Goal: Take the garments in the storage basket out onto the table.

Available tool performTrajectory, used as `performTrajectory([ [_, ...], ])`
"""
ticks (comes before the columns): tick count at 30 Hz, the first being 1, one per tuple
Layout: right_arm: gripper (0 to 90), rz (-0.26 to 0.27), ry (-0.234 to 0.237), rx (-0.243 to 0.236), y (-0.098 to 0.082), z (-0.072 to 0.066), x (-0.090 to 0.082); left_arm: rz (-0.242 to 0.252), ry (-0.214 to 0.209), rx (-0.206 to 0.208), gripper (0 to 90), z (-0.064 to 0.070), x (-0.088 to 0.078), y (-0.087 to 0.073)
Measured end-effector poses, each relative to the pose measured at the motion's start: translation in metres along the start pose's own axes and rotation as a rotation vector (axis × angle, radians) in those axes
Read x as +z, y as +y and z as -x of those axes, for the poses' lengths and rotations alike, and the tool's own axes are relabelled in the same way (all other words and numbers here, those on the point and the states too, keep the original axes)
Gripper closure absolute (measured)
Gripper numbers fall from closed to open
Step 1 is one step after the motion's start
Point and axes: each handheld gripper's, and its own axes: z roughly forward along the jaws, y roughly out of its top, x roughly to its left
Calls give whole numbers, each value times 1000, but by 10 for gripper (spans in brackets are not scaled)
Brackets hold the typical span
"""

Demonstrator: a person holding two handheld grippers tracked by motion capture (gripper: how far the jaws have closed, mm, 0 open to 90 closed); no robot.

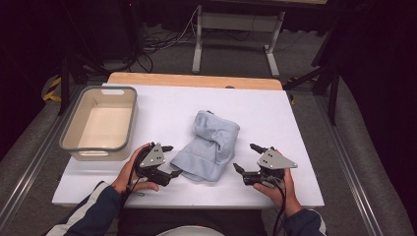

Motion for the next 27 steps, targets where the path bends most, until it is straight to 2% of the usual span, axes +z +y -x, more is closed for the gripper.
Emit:
performTrajectory([
  [7, 158, 1, 11, -7, 1, 0, 4, -15, -11, -19, 191, -1, 9, -2],
  [11, 158, 2, 14, -6, 1, 1, 5, -5, -9, -22, 230, -4, 10, 1],
  [13, 158, -4, 12, -4, -1, 3, 5, 1, -29, -16, 271, -5, 12, 4],
  [18, 159, 8, -3, 17, 0, 7, 4, -39, -58, 2, 346, -6, 19, 4],
  [20, 160, 1, -1, 16, -1, 6, 4, -36, -66, -1, 377, -8, 19, 5],
  [24, 161, 1, -3, 16, -1, 6, 5, -42, -80, -6, 384, -11, 20, 5],
  [27, 161, 2, -4, 20, -1, 6, 4, -41, -86, -15, 350, -11, 21, 5],
])
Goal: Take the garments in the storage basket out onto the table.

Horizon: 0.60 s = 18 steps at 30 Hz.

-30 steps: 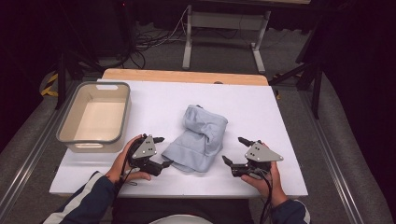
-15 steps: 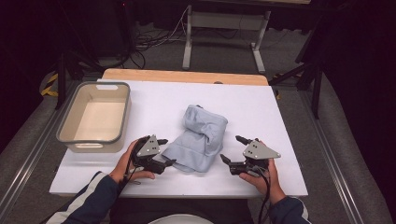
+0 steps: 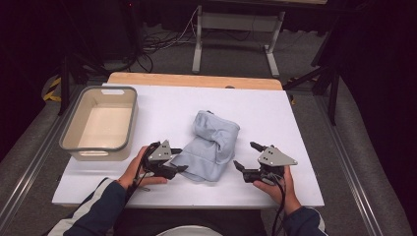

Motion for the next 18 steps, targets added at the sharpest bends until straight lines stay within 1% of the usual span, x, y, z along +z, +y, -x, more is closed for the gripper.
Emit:
performTrajectory([
  [2, 161, -2, 1, -2, 0, 0, 0, 9, -17, -1, 321, 0, 0, 1],
  [3, 161, 1, 2, -3, 0, 0, 0, 13, -25, 6, 283, 2, 0, 2],
  [7, 161, -1, 6, -1, 0, 0, 1, 17, -33, 15, 263, 4, -1, 3],
  [8, 160, -5, 8, -1, 1, -1, 1, -3, -24, 23, 263, 4, 2, 4],
  [11, 160, -7, 7, -2, 1, -2, 2, -26, -31, 24, 271, 4, 7, 4],
  [13, 160, -7, 7, -3, 1, -2, 2, -48, -27, 37, 293, 4, 11, 4],
  [18, 159, -9, 13, -1, 1, -1, 5, -57, -25, 26, 350, 1, 14, 4],
])
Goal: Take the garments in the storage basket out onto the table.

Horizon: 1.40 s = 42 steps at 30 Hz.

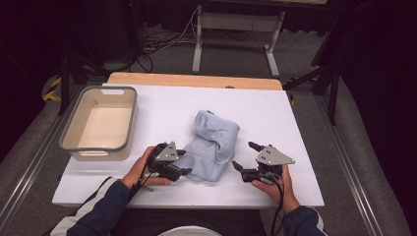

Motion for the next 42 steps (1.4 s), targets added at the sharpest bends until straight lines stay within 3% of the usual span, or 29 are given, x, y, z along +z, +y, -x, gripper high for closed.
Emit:
performTrajectory([
  [6, 158, -2, 7, 0, 0, 0, 2, -20, -5, -12, 394, -3, 3, 0],
  [12, 157, -3, 15, -4, 1, -1, 3, -18, -8, -65, 216, -8, 3, -1],
  [16, 156, -8, 17, -3, 0, -1, 4, -50, -5, -90, 194, -10, 7, 0],
  [18, 156, -11, 18, -2, 0, -1, 4, -57, 3, -112, 237, -11, 7, 0],
  [21, 156, -10, 15, -1, 0, -1, 4, -59, -11, -115, 327, -13, 9, 1],
  [26, 162, -19, -2, -2, 3, 1, 7, -65, 2, -130, 463, -17, 8, 1],
  [31, 179, -10, -8, 40, 15, 19, 14, -80, 2, -101, 539, -17, 7, 3],
  [36, 199, -17, 31, 92, 25, 36, 22, -82, -27, -100, 645, -18, 8, 3],
  [42, 191, -60, 26, 92, 31, 47, 39, -89, -29, -96, 735, -19, 7, 3],
])
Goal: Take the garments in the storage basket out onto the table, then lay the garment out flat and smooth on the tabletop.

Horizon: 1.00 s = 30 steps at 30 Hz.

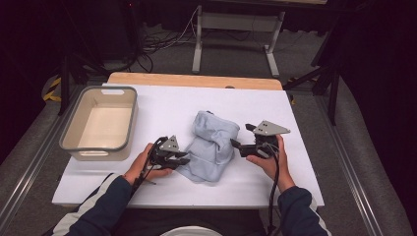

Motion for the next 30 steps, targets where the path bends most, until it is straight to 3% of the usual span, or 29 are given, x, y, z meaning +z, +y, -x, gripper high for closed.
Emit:
performTrajectory([
  [5, 165, -13, -1, 34, 3, 10, 12, -7, 0, 9, 781, -2, 0, 1],
  [7, 154, -17, 33, 60, 4, 14, 18, -7, -3, 10, 785, -2, 0, 1],
  [16, 181, -46, 117, 92, 6, 18, 32, -18, 13, 35, 851, 0, 0, 2],
  [18, 247, -50, 157, 110, 4, 19, 34, -21, 15, 34, 855, 0, -1, 2],
  [21, 445, -75, 253, 139, 0, 20, 40, -12, 14, 42, 859, 0, -2, 1],
  [23, 552, -95, 282, 146, -2, 19, 44, -15, 12, 41, 860, -1, -3, 1],
  [24, 552, -95, 282, 146, -2, 19, 44, -15, 12, 41, 860, -1, -3, 1],
  [25, 619, -101, 288, 140, -3, 18, 45, -10, 9, 43, 860, -1, -4, 0],
  [26, 808, -98, 312, 142, -6, 16, 46, -13, 15, 40, 861, 0, -5, 0],
  [27, 889, -102, 308, 132, -6, 15, 45, -14, 19, 47, 861, 0, -6, 1],
  [30, 895, -109, 290, 117, -6, 13, 43, -3, 28, 54, 861, 1, -10, 0],
])
